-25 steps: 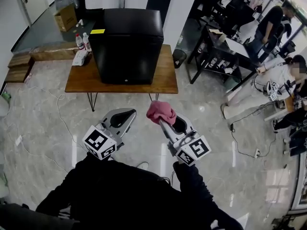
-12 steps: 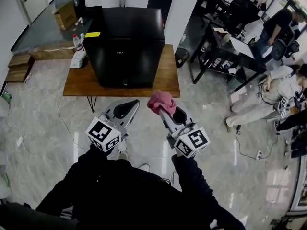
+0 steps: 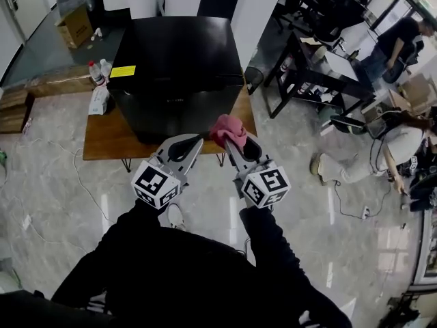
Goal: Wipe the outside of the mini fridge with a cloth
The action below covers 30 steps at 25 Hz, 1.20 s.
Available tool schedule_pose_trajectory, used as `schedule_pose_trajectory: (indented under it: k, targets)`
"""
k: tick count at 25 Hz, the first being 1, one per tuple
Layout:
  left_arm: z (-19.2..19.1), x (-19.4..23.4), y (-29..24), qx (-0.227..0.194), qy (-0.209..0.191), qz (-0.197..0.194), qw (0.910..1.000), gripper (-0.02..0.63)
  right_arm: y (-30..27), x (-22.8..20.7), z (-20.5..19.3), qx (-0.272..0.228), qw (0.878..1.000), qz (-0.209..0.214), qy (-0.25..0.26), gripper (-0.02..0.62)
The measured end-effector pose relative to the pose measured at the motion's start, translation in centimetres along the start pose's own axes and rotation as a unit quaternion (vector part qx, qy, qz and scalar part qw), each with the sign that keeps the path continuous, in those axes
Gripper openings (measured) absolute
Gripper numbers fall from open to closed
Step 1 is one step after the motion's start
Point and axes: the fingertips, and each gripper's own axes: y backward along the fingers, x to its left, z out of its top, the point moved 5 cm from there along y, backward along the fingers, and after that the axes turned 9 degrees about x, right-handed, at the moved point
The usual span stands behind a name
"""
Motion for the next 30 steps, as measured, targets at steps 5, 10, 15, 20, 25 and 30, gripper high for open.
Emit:
schedule_pose_trajectory:
  k: [5,10,15,20,25,30]
  targets:
    - [-1.0,5.2,-2.4,0.008,0.003,-0.017,0.9998,0.006,-6.6,-2.4,0.1,0.019,0.999,-0.034,-0.008,0.147]
    - [-2.3,8.2,-3.8,0.015,0.01,-0.039,0.9991,0.006,-10.7,-4.0,-0.1,0.032,0.998,-0.06,-0.013,0.147]
    - [-3.5,10.7,-4.8,0.018,0.014,-0.055,0.9982,0.006,-14.2,-4.8,-0.2,0.039,0.996,-0.082,-0.016,0.147]
    - [-4.0,12.3,-5.8,0.024,0.016,-0.059,0.9978,0.006,-16.1,-5.1,-0.1,0.042,0.994,-0.096,-0.017,0.149]
    - [-4.9,13.0,-6.5,0.021,0.013,-0.046,0.9986,0.006,-16.5,-5.4,-1.4,0.042,0.994,-0.096,-0.006,0.147]
    - [-6.2,12.9,-7.9,0.013,0.019,-0.029,0.9993,0.006,-16.7,-6.8,-3.9,0.069,0.993,-0.095,-0.007,0.147]
